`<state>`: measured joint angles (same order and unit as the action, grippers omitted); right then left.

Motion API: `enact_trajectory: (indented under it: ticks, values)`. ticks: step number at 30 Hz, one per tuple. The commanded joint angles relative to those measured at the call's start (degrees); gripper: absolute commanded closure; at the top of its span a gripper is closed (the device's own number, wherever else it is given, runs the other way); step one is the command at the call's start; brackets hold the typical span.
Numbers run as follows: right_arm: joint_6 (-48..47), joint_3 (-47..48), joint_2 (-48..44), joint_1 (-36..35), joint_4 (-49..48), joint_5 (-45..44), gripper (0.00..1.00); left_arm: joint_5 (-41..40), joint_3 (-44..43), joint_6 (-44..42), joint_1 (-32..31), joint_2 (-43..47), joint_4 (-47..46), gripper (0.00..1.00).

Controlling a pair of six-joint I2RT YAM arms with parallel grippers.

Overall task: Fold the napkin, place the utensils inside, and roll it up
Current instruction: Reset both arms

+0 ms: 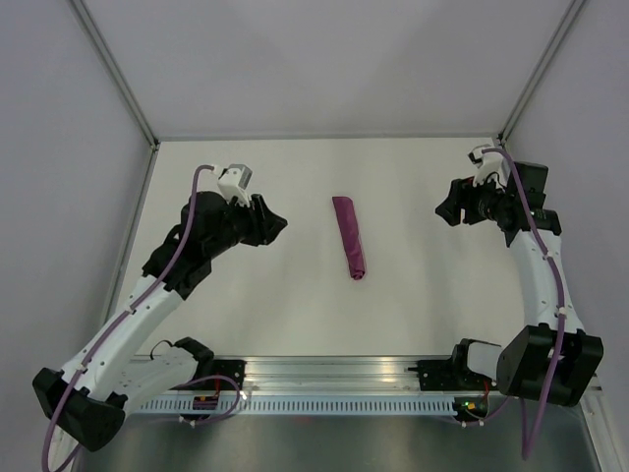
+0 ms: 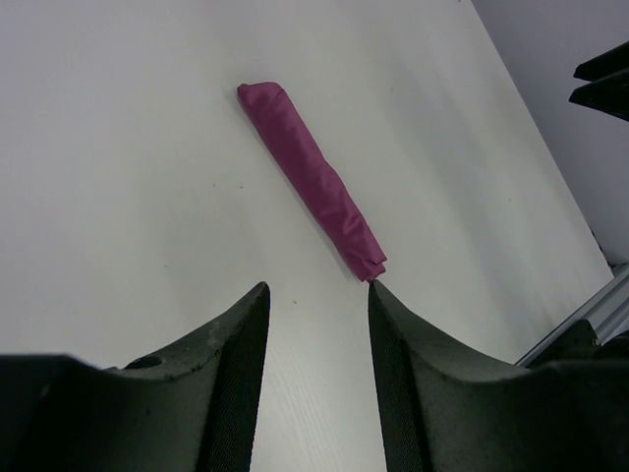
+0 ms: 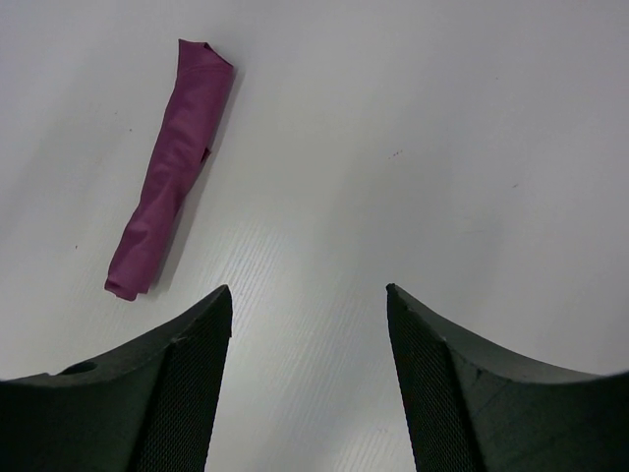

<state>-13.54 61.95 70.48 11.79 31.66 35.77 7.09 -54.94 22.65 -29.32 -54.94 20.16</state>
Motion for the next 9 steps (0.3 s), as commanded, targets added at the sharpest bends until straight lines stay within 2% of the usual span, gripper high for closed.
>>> enact_trajectory:
  ticks: [1, 9]
  values:
    - [0.3, -0.8, -2.1, 0.2, -1.7, -2.5, 0.30, -0.3, 1.1, -2.9, 0.1, 2.6, 0.8, 0.50]
    - [0.4, -1.7, -4.0, 0.6, -3.6, -3.4, 0.26, -0.2, 0.7, -4.3, 0.1, 3.3, 1.9, 0.49]
